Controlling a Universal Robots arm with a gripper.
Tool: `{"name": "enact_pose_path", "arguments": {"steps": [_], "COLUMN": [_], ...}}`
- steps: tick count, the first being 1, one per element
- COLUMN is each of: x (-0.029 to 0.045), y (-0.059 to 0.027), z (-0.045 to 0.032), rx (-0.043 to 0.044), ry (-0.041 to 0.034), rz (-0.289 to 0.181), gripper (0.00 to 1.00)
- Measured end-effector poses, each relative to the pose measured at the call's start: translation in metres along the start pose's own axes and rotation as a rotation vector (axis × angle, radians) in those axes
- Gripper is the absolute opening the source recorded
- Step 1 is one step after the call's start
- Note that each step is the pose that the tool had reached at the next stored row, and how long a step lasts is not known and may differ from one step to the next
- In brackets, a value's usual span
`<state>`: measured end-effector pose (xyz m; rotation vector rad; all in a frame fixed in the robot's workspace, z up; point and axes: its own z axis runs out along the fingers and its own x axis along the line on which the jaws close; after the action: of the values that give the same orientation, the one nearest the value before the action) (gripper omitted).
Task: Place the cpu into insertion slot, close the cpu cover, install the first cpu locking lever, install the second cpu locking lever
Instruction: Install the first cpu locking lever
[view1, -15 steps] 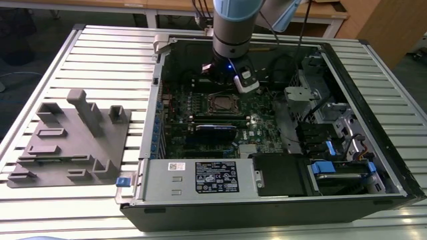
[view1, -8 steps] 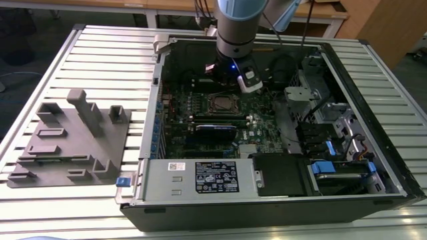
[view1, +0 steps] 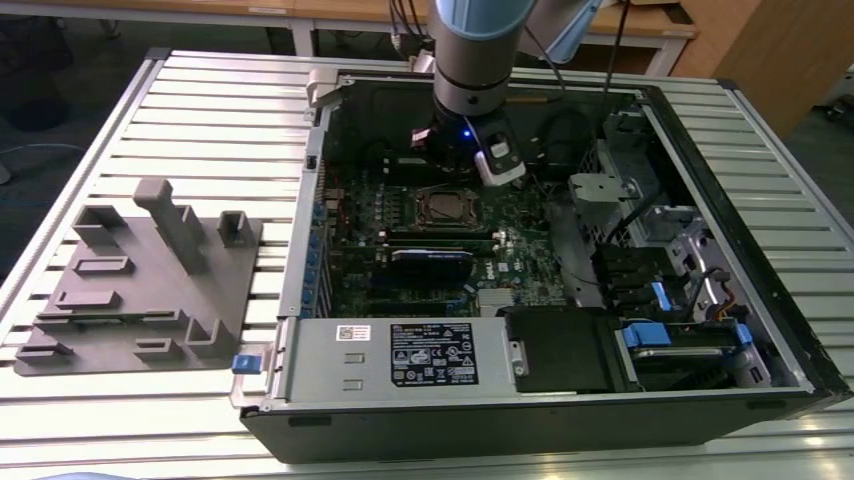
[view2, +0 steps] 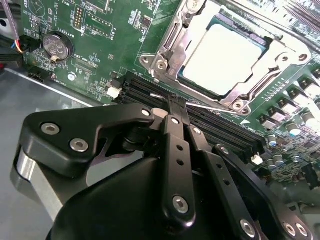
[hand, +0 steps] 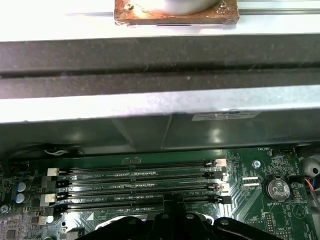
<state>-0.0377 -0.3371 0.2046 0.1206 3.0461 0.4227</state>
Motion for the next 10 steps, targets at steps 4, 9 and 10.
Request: {"name": "enact_pose_path", "arguments": {"steps": [4, 9, 10], "x": [0.0003, 0.0023, 0.0037], "y": [0.0004, 0.0005, 0.0004], "z": [0.0001, 0.0001, 0.0000], "rx": [0.0012, 0.0036, 0.0038], "ry": [-0.0071, -0.0207, -0.0216], "rz": [0.025, 0.072, 0.075], "gripper": [0.11, 0.11, 0.11]}}
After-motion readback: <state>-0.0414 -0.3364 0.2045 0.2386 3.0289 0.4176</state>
